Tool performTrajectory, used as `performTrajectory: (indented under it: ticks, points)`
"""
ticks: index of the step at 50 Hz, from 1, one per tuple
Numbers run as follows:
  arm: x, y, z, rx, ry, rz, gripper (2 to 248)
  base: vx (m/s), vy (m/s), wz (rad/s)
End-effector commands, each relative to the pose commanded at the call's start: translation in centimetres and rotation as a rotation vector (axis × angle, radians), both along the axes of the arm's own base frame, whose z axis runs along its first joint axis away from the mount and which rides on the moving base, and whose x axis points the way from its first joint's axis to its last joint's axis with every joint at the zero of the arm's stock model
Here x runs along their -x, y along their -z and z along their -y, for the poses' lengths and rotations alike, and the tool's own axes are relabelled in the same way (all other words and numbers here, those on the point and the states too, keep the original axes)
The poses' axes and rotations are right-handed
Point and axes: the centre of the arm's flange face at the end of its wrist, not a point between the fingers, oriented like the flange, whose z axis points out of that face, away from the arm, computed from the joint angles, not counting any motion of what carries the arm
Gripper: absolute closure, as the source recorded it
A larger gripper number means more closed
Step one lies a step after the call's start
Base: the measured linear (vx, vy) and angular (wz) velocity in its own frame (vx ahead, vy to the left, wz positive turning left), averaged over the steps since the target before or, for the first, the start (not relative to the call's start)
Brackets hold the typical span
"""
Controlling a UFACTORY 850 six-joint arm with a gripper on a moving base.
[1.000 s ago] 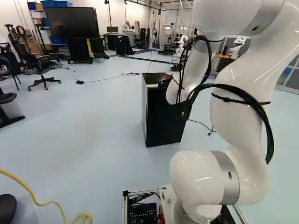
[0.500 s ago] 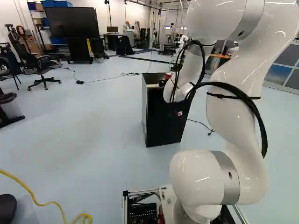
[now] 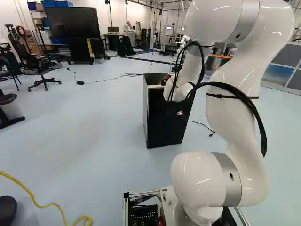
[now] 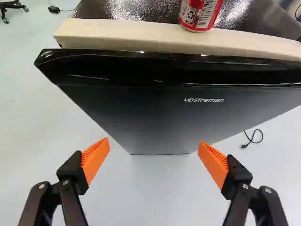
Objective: Grab a drink from the fridge
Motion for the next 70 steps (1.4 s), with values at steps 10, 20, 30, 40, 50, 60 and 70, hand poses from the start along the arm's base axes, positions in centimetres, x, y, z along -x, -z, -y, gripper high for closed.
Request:
performTrajectory:
  ticks: [10,20,30,40,50,60,70]
  points:
    - [-0.7,0.1,0.0,0.001,-0.002,0.005,3,0.000,0.000,0.000]
    - [-1.5,0.1,0.0,0.002,-0.004,0.010,3,0.000,0.000,0.000]
    - [-2.2,0.2,0.1,0.003,-0.006,0.015,3,0.000,0.000,0.000]
    - [-3.0,0.3,0.1,0.003,-0.008,0.020,3,0.000,0.000,0.000]
    - [-3.7,0.4,0.1,0.004,-0.010,0.026,3,0.000,0.000,0.000]
    - [-4.2,0.4,0.1,0.005,-0.011,0.030,3,0.000,0.000,0.000]
    - [-4.7,0.5,0.1,0.006,-0.012,0.033,3,0.000,0.000,0.000]
